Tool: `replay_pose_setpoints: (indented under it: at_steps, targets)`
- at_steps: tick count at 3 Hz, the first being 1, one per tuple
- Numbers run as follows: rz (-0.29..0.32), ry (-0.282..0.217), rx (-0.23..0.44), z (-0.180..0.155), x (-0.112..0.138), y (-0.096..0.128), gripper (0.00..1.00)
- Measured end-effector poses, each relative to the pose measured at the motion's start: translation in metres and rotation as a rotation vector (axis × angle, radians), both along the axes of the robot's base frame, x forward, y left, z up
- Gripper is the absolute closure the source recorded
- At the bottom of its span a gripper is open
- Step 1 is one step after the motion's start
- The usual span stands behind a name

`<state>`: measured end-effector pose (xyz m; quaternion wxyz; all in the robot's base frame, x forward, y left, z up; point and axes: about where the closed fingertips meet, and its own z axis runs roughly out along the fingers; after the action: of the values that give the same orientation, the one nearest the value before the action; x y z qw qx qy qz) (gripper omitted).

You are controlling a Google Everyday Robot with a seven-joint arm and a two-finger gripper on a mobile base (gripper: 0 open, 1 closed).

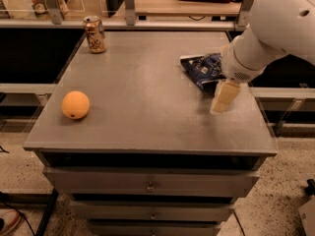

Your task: Move blue chip bag near orange

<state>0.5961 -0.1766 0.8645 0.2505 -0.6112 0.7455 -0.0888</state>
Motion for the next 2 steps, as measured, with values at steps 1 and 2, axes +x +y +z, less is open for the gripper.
replay_pose_setpoints:
  at_steps: [1,2]
  targets:
    - [-0.01,-0.011,0.009,-0.013,0.0087,-0.0028,0.17]
    - [-0.024,-0.014,0.03,-0.0197,0.0127,-0.0073,0.41]
